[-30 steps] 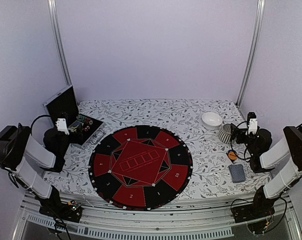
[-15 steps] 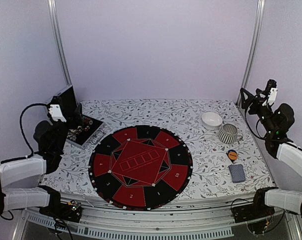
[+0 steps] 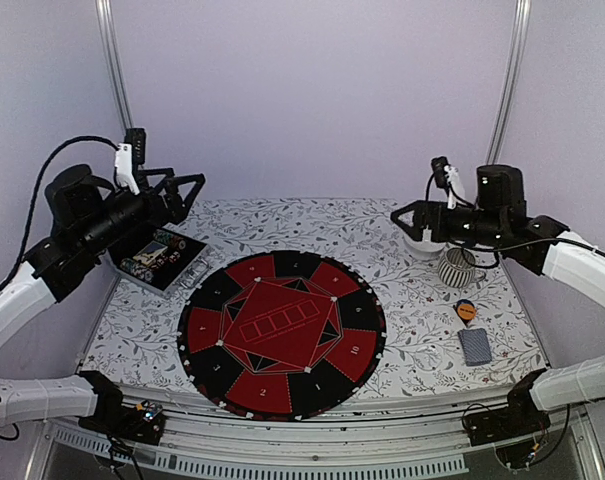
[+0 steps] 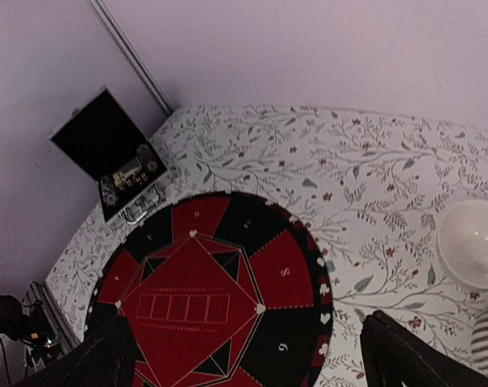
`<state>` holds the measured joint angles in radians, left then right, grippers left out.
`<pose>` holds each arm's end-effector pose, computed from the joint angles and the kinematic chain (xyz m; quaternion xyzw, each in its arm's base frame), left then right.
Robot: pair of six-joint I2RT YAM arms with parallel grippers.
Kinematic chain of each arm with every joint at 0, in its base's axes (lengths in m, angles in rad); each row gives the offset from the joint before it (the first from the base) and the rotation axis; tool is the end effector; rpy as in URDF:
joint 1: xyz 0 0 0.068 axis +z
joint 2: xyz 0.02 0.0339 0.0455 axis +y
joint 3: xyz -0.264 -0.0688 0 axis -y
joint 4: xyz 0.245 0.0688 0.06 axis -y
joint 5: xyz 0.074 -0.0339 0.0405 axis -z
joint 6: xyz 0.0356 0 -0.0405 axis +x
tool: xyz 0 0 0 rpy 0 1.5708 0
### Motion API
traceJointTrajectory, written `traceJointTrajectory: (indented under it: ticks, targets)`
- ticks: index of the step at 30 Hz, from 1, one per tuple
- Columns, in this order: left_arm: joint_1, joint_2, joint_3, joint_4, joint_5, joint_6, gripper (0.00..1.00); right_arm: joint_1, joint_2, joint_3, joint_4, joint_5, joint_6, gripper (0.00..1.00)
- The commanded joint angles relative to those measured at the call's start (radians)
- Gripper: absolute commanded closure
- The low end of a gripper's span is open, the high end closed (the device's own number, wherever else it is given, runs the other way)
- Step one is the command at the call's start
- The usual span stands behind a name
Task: Distribute texas hold em gaming equipment
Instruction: Pick up the dealer button from the corner of the board.
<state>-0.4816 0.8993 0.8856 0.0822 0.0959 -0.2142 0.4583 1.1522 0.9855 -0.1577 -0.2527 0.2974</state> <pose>0.1852 -0.1006 0.3843 0.1256 0.6709 -0.2796 0.6752 0.2356 0.1261 0.3386 -0.1380 0.7970 0.3087 0.5004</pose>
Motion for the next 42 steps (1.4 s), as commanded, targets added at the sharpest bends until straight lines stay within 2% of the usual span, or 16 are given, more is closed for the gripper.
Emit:
traceJointTrajectory:
  ticks: [1, 4, 7, 16, 21, 25, 27, 30, 35, 42]
  targets:
    - [-0.056, 0.071, 0.079, -0.315, 0.107, 0.019, 0.02, 0.150, 0.116, 0.037, -0.559, 0.376, 0.041, 0.01]
    - [-0.073, 0.109, 0.114, -0.388, 0.092, 0.068, 0.02, 0.228, 0.210, 0.030, -0.697, 0.384, 0.127, 0.01]
    - [-0.080, 0.138, 0.118, -0.435, 0.053, 0.107, 0.02, 0.255, 0.287, 0.003, -0.760, 0.376, 0.171, 0.01]
    - [-0.083, 0.246, 0.129, -0.461, 0.079, 0.139, 0.02, 0.255, 0.360, -0.155, -0.714, 0.244, 0.197, 0.01]
    - [-0.086, 0.286, 0.158, -0.456, 0.135, 0.132, 0.02, 0.255, 0.415, -0.172, -0.662, 0.218, 0.188, 0.01]
    - [-0.087, 0.271, 0.118, -0.412, 0.102, 0.142, 0.02, 0.254, 0.450, -0.166, -0.654, 0.232, 0.178, 0.03]
    - [-0.087, 0.257, 0.092, -0.377, 0.080, 0.148, 0.02, 0.255, 0.466, -0.158, -0.665, 0.253, 0.177, 0.10]
    - [-0.087, 0.234, 0.051, -0.322, 0.060, 0.164, 0.02, 0.255, 0.473, -0.142, -0.680, 0.260, 0.173, 0.28]
    - [-0.085, 0.212, 0.010, -0.288, 0.026, 0.199, 0.02, 0.256, 0.468, -0.097, -0.726, 0.267, 0.177, 0.48]
    - [-0.086, 0.212, -0.011, -0.289, 0.012, 0.225, 0.02, 0.264, 0.468, 0.094, -0.793, 0.284, 0.157, 0.57]
